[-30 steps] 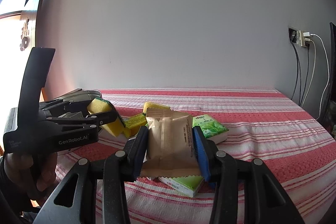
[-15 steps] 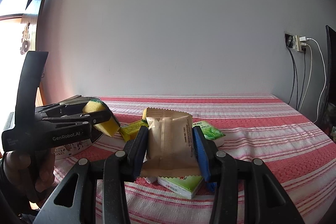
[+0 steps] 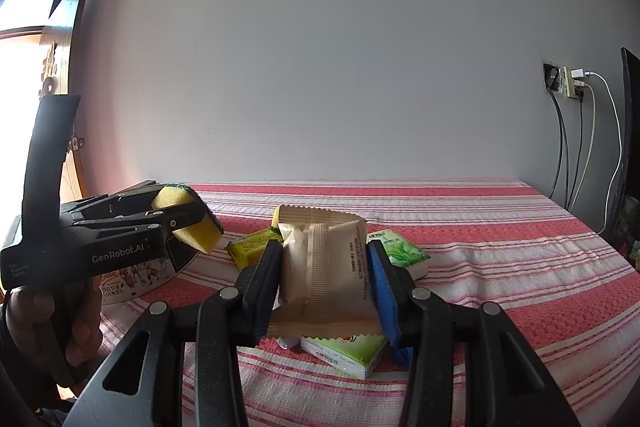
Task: Organize objects
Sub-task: 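Lift the sponge and beige pastry and carry both over the tin bowl, then drop the sponge and pastry into the tin bowl by opening both grippers, then move both grippers back toward the remaining items on the bed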
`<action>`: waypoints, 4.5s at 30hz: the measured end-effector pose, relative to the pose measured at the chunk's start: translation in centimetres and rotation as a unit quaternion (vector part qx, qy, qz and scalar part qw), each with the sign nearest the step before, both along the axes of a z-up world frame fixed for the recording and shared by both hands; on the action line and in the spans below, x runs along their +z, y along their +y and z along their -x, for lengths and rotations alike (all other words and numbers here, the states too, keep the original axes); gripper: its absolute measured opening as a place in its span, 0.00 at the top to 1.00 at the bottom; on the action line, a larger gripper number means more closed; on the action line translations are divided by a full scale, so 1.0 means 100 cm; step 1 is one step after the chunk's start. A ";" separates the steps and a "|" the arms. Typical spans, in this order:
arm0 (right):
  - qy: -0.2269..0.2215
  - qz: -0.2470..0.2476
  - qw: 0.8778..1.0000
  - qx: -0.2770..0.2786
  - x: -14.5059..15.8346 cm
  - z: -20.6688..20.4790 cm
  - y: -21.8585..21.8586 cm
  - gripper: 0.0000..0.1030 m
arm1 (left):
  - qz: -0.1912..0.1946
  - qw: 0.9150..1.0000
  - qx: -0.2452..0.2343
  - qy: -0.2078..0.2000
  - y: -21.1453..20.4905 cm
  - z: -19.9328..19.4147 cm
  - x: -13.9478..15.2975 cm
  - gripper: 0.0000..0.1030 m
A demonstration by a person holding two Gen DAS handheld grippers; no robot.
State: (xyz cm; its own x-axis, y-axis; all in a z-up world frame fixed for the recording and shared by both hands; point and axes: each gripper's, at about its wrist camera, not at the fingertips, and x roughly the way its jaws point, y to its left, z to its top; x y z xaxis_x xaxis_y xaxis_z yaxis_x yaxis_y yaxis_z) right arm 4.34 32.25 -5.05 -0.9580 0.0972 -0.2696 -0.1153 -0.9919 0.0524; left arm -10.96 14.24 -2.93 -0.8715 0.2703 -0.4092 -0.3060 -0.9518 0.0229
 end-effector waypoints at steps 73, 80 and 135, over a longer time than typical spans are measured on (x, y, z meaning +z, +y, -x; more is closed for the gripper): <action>-0.117 -0.047 0.967 0.220 0.017 0.174 -0.185 0.55 | -0.009 0.971 0.226 -0.072 -0.177 0.008 0.006 0.39; -0.135 -0.050 0.964 0.225 0.007 0.176 -0.185 0.55 | 0.005 0.969 0.229 -0.090 -0.175 0.018 -0.006 0.39; -0.118 -0.060 0.991 -0.026 0.001 0.060 -0.019 0.31 | 0.016 0.983 0.179 -0.023 -0.083 -0.034 0.005 0.00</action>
State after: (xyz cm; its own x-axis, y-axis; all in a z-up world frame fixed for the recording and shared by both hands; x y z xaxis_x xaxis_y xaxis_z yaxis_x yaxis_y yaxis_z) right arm -1.63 30.33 -4.97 -0.8628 0.1892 -0.4688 -0.1612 -0.9819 -0.0996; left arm -7.54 5.96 -2.45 -0.8893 -0.0646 -0.4528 0.0481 -0.9977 0.0477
